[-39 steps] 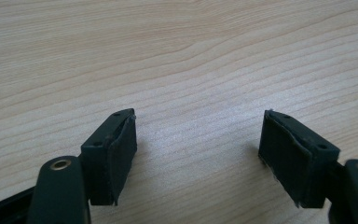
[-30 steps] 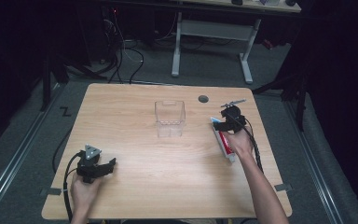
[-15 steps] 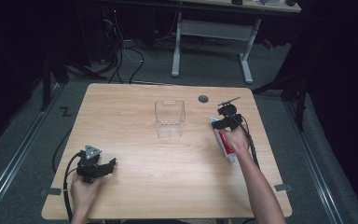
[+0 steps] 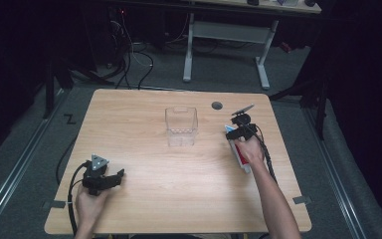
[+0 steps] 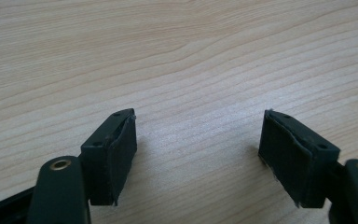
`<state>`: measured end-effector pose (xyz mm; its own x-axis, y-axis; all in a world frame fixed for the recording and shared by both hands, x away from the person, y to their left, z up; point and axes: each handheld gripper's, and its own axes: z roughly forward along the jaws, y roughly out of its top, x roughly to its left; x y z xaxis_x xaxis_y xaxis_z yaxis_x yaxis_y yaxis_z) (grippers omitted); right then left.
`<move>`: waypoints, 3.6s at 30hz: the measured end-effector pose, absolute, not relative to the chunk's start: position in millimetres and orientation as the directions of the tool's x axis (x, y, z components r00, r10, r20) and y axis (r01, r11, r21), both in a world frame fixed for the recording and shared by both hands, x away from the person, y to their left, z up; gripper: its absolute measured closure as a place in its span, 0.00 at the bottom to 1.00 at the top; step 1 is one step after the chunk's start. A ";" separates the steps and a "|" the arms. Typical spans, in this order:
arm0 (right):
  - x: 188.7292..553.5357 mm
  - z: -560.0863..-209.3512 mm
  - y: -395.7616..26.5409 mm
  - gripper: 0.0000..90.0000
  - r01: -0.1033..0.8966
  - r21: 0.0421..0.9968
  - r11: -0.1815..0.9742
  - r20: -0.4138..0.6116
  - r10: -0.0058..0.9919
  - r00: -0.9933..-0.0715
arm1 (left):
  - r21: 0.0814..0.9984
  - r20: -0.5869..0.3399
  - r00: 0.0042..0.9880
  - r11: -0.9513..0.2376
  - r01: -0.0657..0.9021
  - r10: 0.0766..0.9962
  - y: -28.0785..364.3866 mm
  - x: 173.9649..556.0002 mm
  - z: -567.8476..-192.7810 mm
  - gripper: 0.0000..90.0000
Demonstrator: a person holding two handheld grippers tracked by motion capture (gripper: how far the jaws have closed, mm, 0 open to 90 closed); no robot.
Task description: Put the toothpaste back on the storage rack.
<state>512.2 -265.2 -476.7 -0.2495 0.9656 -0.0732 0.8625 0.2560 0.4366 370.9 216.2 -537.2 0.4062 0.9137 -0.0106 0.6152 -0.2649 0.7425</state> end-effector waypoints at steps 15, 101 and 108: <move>523.5 -494.7 -270.3 0.48 0.904 0.365 0.224 -0.045 0.974 -0.224 | 0.742 -0.010 0.411 -0.268 0.614 0.912 215.6 370.8 -537.1 0.31; 450.6 -391.2 -220.2 0.79 0.601 0.675 0.428 -0.009 0.820 -0.573 | 0.742 -0.011 0.410 -0.267 0.615 0.912 215.4 370.8 -537.1 0.31; 451.9 -386.1 -214.2 0.79 0.587 0.688 0.425 0.019 0.799 -0.601 | 0.742 -0.011 0.409 -0.267 0.615 0.912 215.4 370.8 -537.1 0.31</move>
